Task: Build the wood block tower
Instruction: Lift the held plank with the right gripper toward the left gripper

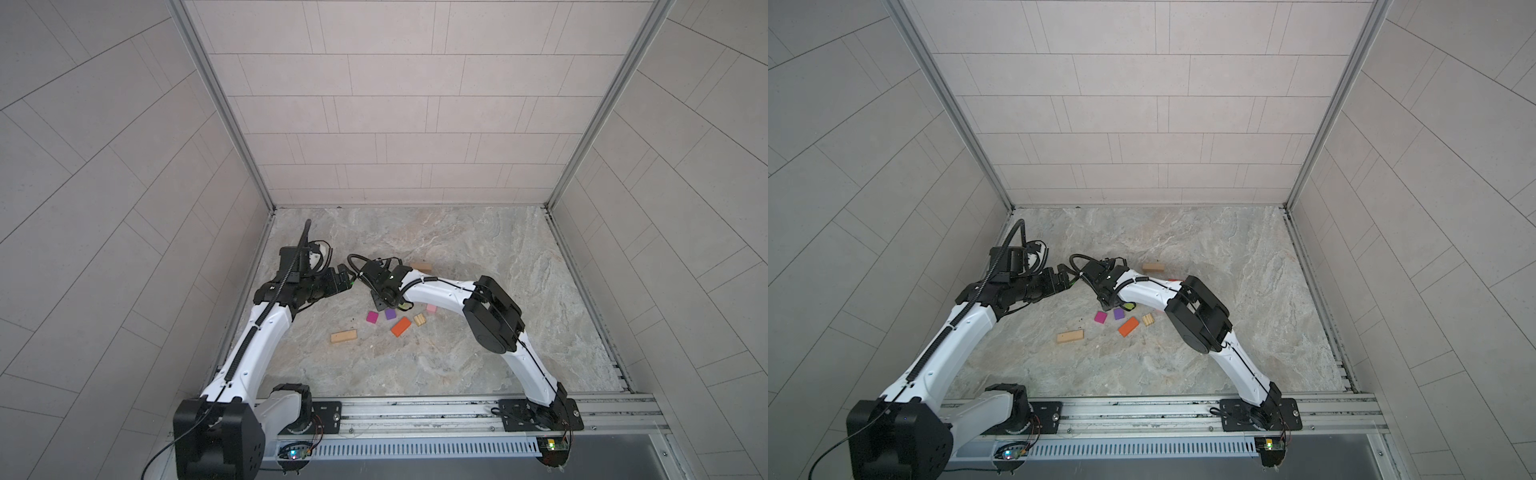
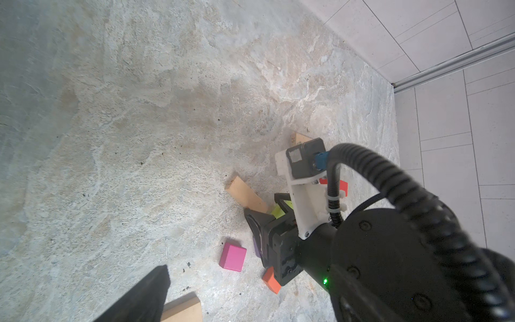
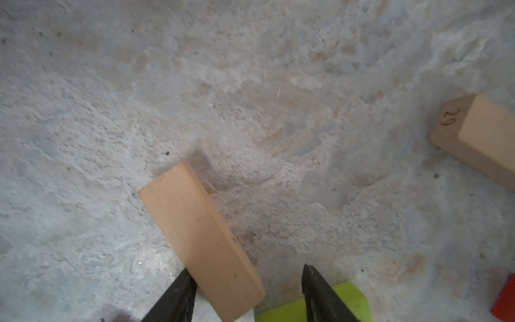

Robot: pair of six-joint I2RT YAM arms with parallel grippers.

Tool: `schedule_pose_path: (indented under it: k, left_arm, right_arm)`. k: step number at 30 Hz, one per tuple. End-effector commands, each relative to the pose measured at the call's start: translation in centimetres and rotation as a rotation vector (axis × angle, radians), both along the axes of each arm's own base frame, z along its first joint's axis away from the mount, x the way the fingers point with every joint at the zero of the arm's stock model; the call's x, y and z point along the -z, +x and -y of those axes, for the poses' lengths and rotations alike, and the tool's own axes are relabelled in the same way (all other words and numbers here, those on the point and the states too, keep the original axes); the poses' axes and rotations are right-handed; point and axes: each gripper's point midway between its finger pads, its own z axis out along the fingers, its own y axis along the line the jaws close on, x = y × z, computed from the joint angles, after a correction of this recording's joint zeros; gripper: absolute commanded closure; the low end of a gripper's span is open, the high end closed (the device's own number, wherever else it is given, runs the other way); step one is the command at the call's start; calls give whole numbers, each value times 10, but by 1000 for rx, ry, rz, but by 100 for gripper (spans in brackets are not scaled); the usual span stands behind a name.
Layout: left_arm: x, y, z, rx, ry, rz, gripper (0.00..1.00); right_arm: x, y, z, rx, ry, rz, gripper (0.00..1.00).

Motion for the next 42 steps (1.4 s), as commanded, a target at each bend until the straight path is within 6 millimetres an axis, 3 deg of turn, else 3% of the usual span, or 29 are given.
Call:
schedule_pose_path:
  k: [1,8,11,20,24,42]
  left_arm:
    - [-1,-1,0,2,-8,9,5]
    - [-1,0,1,3,-10,10,5]
    - [-2,0,1,5,-11,13,5]
    - [-4,-1,-2,-11,-5,16,5]
    - [-6,-1,-4,-17,-5,26,5]
    - [-7,0,-8,-31,0,29,5]
  right_arm:
    - [-15,6,21,8,-44,22,38]
    - [-24,17,33,48,-24,30,38]
    - [-29,16,27,46,20,24,37]
    - [-41,8,3,-9,140,9,11]
    - [-37,7,-10,-89,157,-9,2]
    - [-12,21,-28,-79,136,-28,4]
